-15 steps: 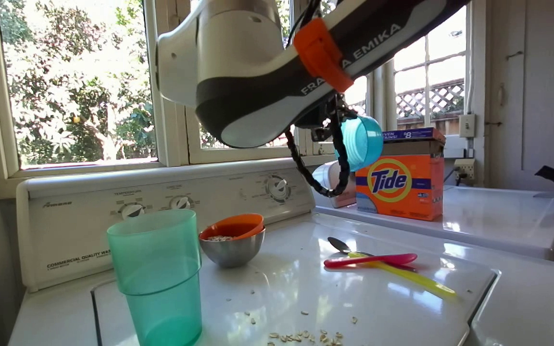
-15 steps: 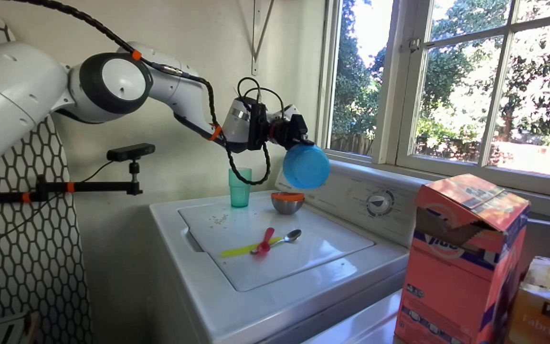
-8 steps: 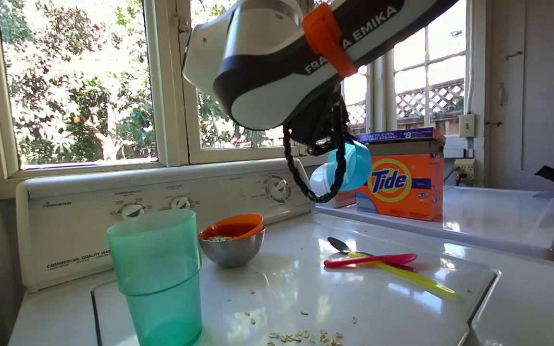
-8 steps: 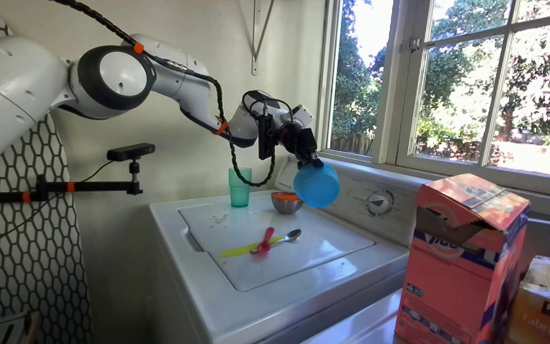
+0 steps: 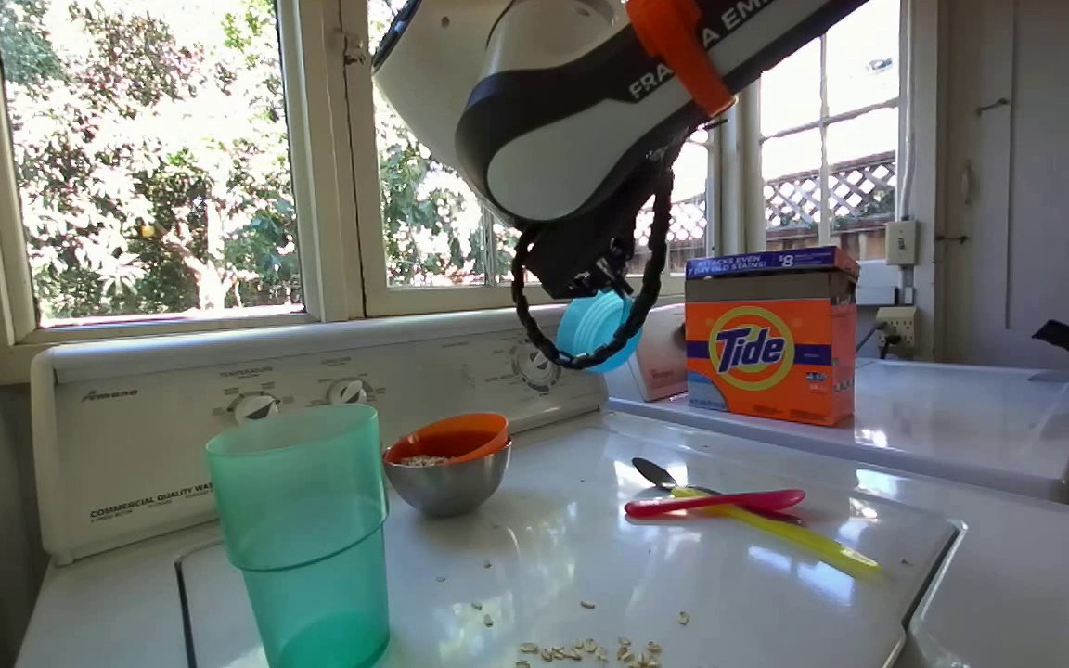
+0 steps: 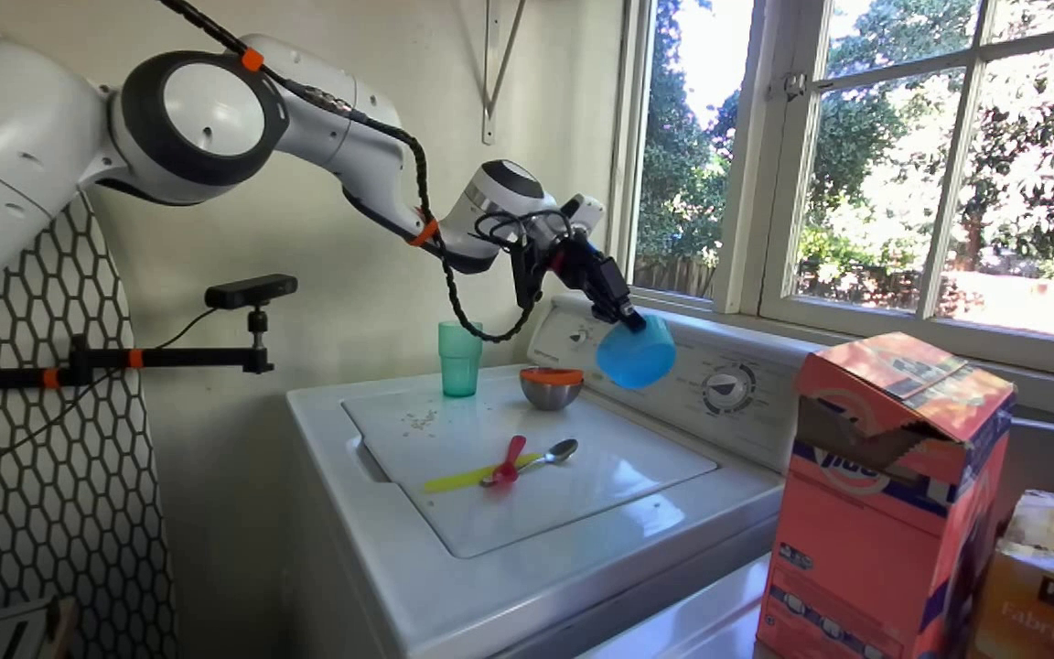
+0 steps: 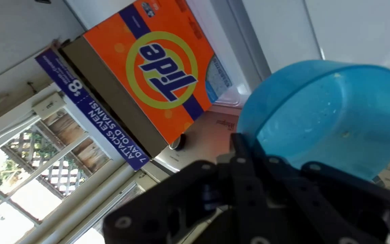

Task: Pour the contents from the blue bowl into the silver bowl

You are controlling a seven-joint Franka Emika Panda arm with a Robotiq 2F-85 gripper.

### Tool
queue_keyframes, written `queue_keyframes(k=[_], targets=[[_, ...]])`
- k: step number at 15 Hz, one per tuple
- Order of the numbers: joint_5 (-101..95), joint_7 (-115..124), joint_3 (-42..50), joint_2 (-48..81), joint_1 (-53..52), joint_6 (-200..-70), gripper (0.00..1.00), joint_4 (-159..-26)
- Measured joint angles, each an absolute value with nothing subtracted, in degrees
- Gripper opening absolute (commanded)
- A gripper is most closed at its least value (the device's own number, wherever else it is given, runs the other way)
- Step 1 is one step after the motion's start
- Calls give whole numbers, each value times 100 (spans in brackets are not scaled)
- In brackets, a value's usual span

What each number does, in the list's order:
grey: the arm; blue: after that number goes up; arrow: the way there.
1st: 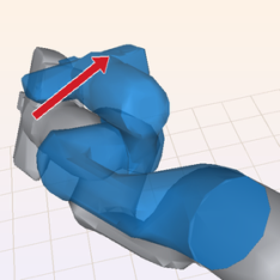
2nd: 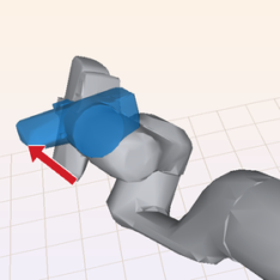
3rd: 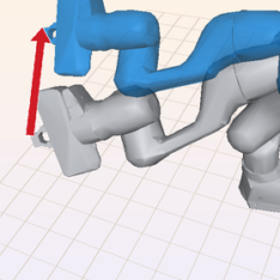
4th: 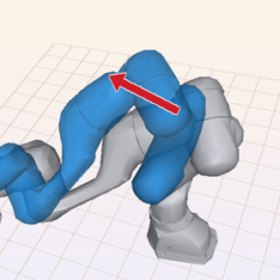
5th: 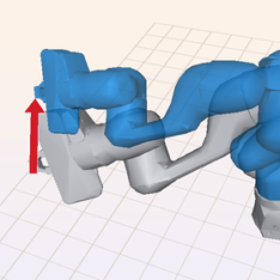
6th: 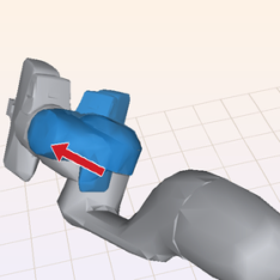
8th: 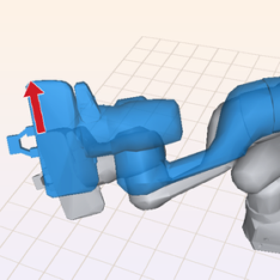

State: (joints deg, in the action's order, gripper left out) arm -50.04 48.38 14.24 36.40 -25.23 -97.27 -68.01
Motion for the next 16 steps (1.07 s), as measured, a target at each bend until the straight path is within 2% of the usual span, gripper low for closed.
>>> queue_keyframes(k=[5,6,11,16], targets=[[-4994,5836,719,2969,-2038,-10911,1,-7717],[-4995,5877,611,2834,-1968,-10994,4,-7918],[-4973,5875,423,2798,-1835,-10990,1,-7940],[-3771,5816,186,2809,-1183,-11275,1,-8042]])
